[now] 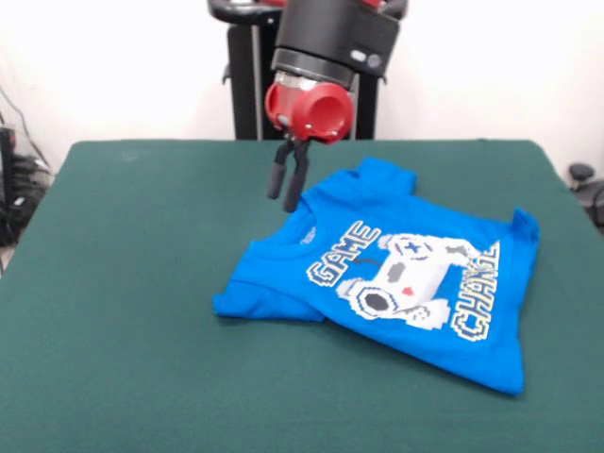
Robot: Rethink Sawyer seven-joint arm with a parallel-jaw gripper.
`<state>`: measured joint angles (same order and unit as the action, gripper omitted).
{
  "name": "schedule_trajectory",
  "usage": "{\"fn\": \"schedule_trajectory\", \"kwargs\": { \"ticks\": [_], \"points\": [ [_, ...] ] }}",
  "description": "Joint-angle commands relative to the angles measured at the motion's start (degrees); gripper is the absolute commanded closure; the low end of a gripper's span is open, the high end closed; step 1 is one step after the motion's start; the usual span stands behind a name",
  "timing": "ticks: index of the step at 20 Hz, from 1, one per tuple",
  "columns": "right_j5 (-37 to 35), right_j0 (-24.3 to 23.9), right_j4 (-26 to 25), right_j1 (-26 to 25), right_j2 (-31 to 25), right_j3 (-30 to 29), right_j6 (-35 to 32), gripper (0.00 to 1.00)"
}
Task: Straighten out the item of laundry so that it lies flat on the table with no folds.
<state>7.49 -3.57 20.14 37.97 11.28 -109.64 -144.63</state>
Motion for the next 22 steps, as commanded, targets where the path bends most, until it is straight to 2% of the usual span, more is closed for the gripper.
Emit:
{"fn": "schedule_trajectory", "kwargs": {
  "ticks": [1, 3, 6, 22],
  "points": [
    [-8.38, -0.75, -2.87, -2.52, -7.18, -1.63, -2.85, 0.00],
    [-9.48, -0.29, -3.54, -2.27, -6.19, -2.34, -1.87, 0.00],
    [-9.21, -2.40, -5.42, -1.78, -8.10, -4.28, -1.49, 0.00],
    [-3.27, -7.32, -11.45, -3.05, -15.50, -10.44, -6.55, 0.00]
  ]
}}
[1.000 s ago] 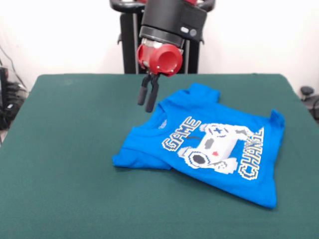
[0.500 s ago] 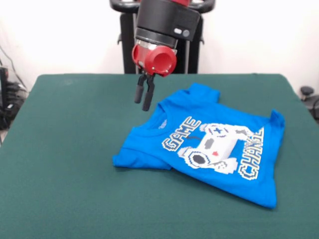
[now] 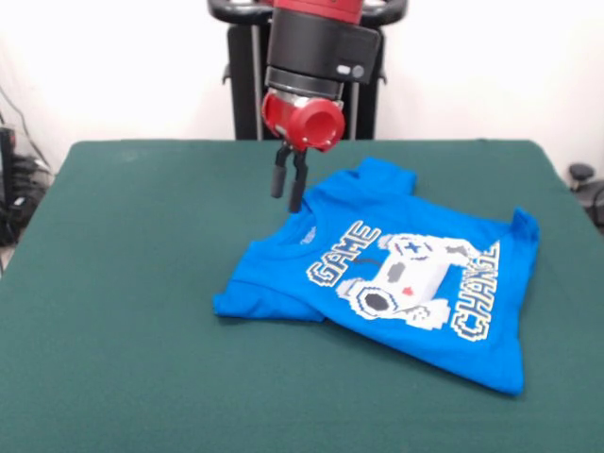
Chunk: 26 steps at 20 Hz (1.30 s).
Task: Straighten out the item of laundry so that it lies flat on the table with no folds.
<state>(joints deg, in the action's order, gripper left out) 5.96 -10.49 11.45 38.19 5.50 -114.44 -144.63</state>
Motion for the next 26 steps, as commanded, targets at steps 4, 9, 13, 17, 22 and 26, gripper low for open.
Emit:
{"fn": "schedule_trajectory", "kwargs": {
  "ticks": [4, 9, 13, 17, 22, 26],
  "points": [
    [-1.34, -0.68, -3.63, -3.33, -10.18, -6.32, -6.80, 0.00],
    [-0.07, -1.01, -4.41, -5.05, -10.27, -5.59, -6.53, 0.00],
    [-0.06, -1.09, -4.97, -7.12, -9.71, -4.04, -5.52, 0.00],
    [-0.48, -0.99, -5.63, -8.47, -8.39, -3.06, -4.71, 0.00],
    [-0.79, -0.01, -5.76, -9.09, -5.80, -3.15, -4.25, 0.00],
    [0.24, -1.25, -7.08, -10.08, -6.49, -4.32, -4.43, 0.00]
  ]
}}
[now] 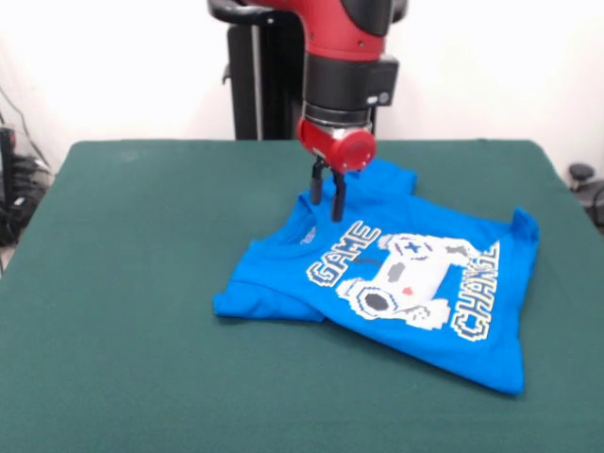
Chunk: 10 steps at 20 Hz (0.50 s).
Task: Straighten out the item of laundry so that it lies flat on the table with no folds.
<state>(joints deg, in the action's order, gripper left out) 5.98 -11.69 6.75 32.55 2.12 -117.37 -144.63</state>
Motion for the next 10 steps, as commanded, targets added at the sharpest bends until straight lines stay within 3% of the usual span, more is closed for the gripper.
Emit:
{"fn": "schedule_trajectory", "kwargs": {
  "ticks": [1, 10],
  "points": [
    [0.61, -0.38, -2.81, -4.88, -3.29, -1.68, -4.57, 0.00],
    [-1.37, -0.23, -3.41, -5.60, -2.89, -2.88, -5.18, 0.00]
  ]
}}
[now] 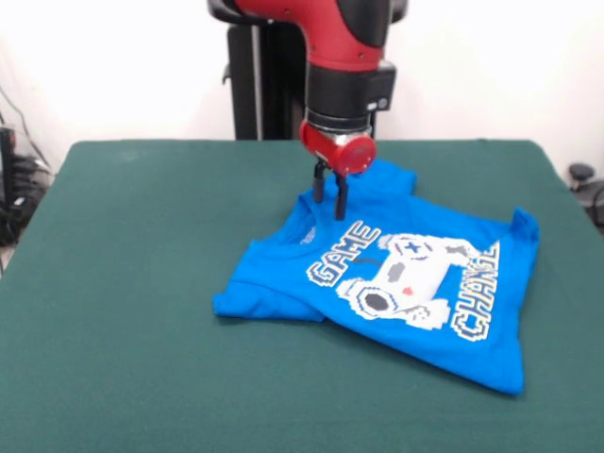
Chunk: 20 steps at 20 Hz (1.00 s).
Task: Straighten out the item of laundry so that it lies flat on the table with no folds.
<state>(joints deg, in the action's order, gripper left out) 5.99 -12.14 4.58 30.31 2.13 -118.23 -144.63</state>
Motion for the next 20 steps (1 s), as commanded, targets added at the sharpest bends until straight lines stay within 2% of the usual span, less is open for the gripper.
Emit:
{"fn": "schedule_trajectory", "kwargs": {
  "ticks": [1, 17, 18, 20],
  "points": [
    [-1.24, 0.39, -1.16, -3.84, -2.69, -1.93, -5.25, 0.00],
    [2.72, 0.53, -3.65, -10.07, -2.00, 0.30, -5.02, 0.00],
    [2.97, 1.03, -3.84, -10.06, -1.62, 0.38, -5.02, 1.00],
    [2.13, 1.54, -3.74, -9.87, -1.26, 0.51, -4.65, 1.00]
  ]
}}
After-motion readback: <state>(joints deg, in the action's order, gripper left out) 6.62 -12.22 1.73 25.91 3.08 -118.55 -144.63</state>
